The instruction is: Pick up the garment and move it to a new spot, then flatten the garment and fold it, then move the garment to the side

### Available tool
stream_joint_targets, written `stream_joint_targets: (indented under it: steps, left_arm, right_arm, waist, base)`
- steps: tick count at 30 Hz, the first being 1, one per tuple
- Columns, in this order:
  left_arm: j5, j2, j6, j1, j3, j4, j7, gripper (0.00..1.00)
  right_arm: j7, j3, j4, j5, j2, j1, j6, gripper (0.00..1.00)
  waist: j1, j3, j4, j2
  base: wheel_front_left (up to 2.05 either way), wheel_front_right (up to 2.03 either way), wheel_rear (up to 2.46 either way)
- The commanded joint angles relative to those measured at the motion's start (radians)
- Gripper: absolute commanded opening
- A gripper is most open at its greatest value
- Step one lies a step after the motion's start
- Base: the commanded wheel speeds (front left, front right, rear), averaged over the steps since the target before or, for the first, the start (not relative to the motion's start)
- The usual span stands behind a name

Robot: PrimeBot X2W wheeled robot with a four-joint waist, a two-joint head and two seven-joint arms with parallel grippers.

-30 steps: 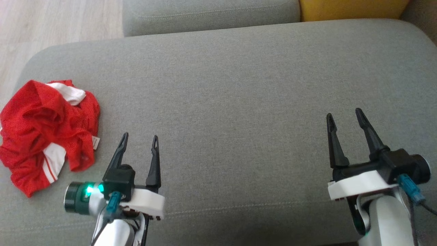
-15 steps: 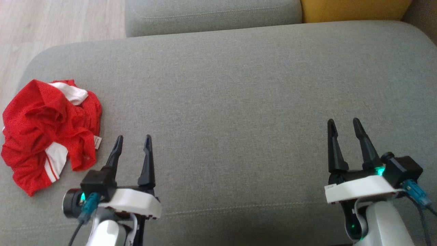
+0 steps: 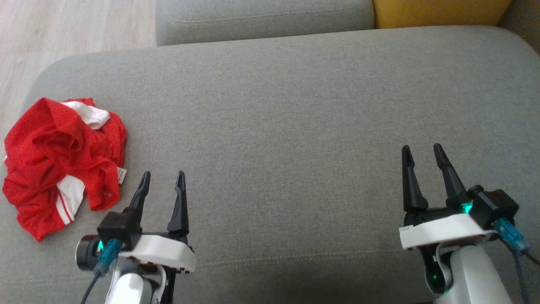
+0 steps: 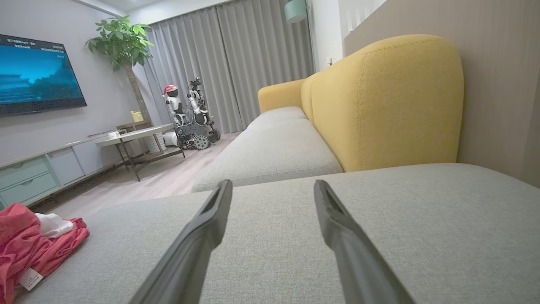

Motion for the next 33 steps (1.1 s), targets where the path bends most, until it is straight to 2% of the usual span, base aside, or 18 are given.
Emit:
stream_joint_targets:
  steps: [1,8,26,33]
  left_arm:
    - [0.011,-0.001,-0.008,-0.038,0.041,-0.028,-0.009,1.00]
    - [0.022,-0.004,-0.005,-0.045,0.054,-0.028,-0.009,1.00]
    - [0.003,-0.005,0.027,-0.030,0.083,-0.077,-0.009,1.00]
    - [-0.008,-0.005,0.041,-0.017,0.087,-0.085,-0.009,1.00]
  right_arm:
    - [-0.011,0.029,-0.034,-0.004,-0.004,-0.039,0.007,1.00]
    - [-0.011,0.037,-0.040,-0.007,-0.004,-0.031,0.007,1.00]
    - [-0.011,0.122,-0.032,-0.018,-0.004,-0.043,0.007,1.00]
    - [-0.011,0.144,-0.023,-0.016,-0.004,-0.042,0.007,1.00]
  waist:
    - [0.0000,0.000,0.003,0.0000]
    - [0.0000,0.005,0.057,0.0000]
    - [0.0000,0.023,0.389,0.0000]
    - [0.0000,0.024,0.460,0.0000]
  base:
    - [0.00,0.00,0.00]
    - [0.00,0.00,0.00]
    - [0.00,0.00,0.00]
    - [0.00,0.00,0.00]
